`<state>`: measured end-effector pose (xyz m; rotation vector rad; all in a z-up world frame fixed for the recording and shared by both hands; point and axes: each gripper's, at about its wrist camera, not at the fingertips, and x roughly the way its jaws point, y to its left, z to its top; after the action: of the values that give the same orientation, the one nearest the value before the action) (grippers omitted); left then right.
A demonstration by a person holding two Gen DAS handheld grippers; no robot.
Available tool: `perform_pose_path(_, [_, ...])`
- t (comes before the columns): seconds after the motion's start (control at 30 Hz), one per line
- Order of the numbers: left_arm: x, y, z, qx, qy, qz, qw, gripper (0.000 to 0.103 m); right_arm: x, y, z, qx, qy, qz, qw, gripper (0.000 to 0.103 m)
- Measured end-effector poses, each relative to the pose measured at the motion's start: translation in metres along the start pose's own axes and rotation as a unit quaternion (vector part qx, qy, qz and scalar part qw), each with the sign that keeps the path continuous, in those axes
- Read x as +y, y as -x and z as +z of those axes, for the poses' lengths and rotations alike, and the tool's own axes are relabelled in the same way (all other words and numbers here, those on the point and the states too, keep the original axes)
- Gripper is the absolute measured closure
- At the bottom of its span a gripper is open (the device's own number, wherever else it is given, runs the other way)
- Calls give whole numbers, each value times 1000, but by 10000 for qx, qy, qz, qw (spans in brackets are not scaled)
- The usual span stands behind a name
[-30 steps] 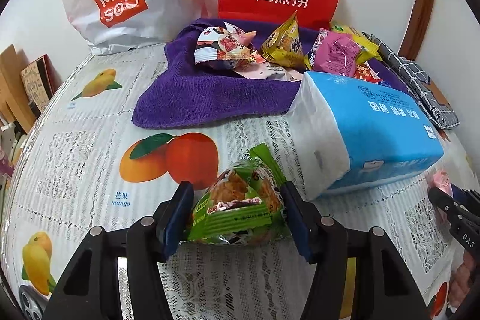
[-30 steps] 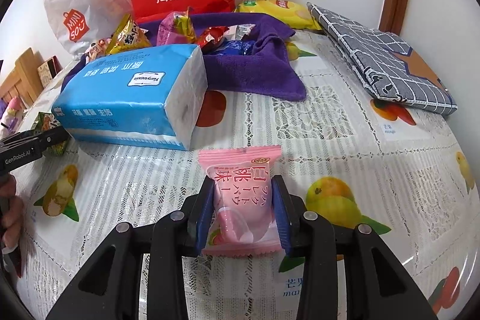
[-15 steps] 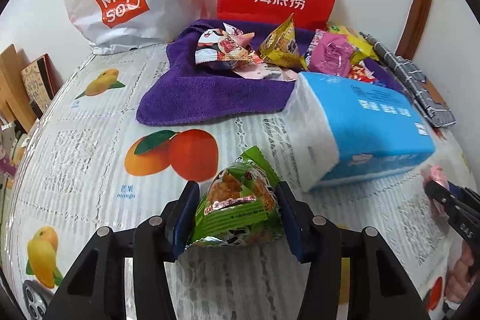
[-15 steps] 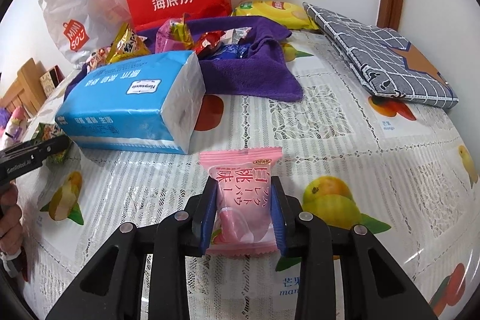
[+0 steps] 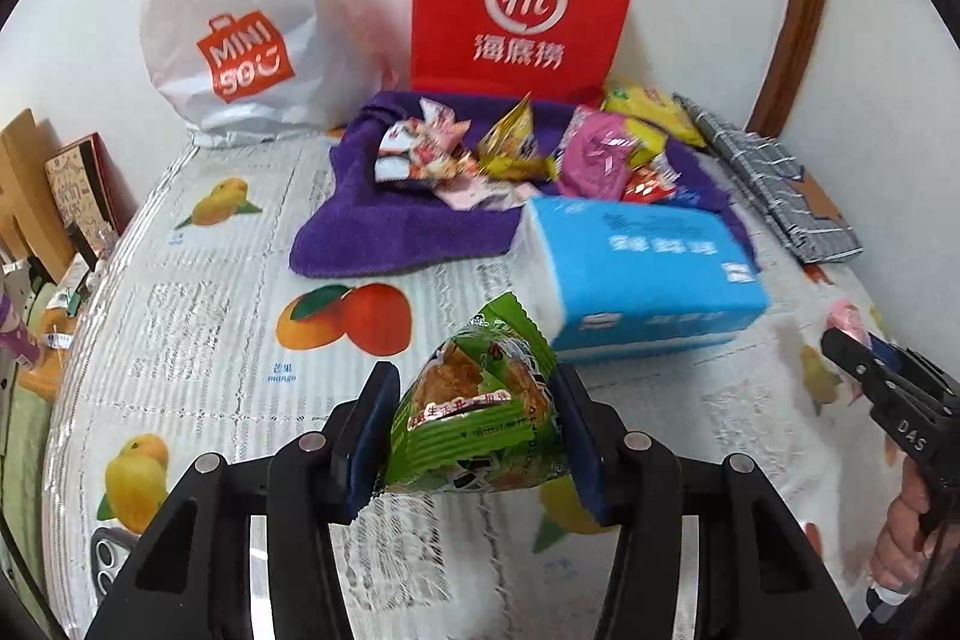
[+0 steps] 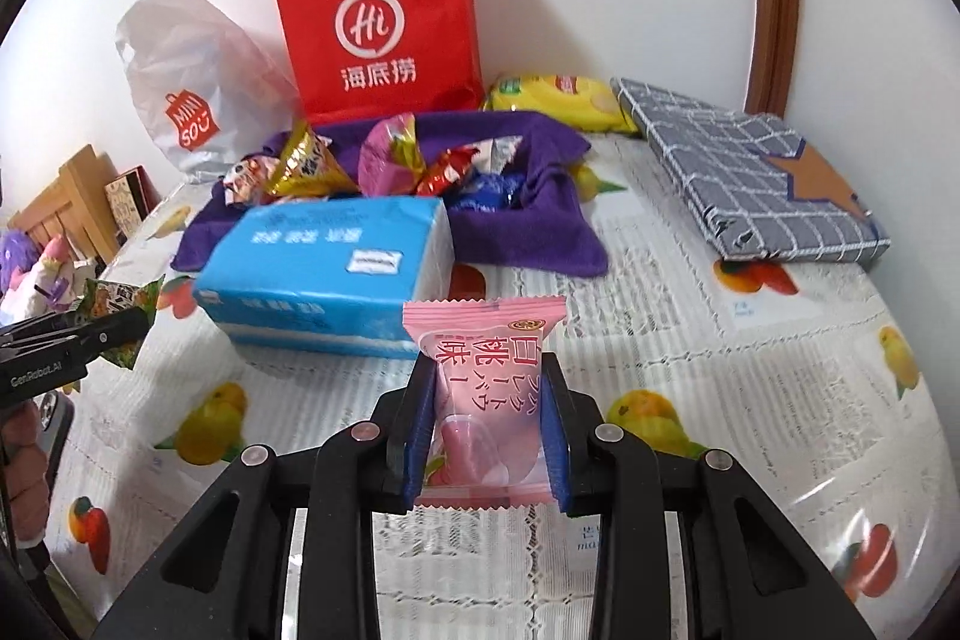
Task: Organize snacks
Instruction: 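Carry the green packet and pink packet over the purple towel with both tools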
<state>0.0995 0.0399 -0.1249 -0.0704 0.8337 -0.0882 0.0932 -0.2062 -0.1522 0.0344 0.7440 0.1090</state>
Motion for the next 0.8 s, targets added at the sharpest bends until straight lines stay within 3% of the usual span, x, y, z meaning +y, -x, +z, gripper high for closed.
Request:
perform_pose_path(0.47, [-26,43,45,-339,-54,-259,9991,54,20,42,59,-517,139,29,9986,71])
perform_pose_path(0.8, [-18,44,108,-660,132,-136,9976,54,35,20,124,-648,217,259,9973,71])
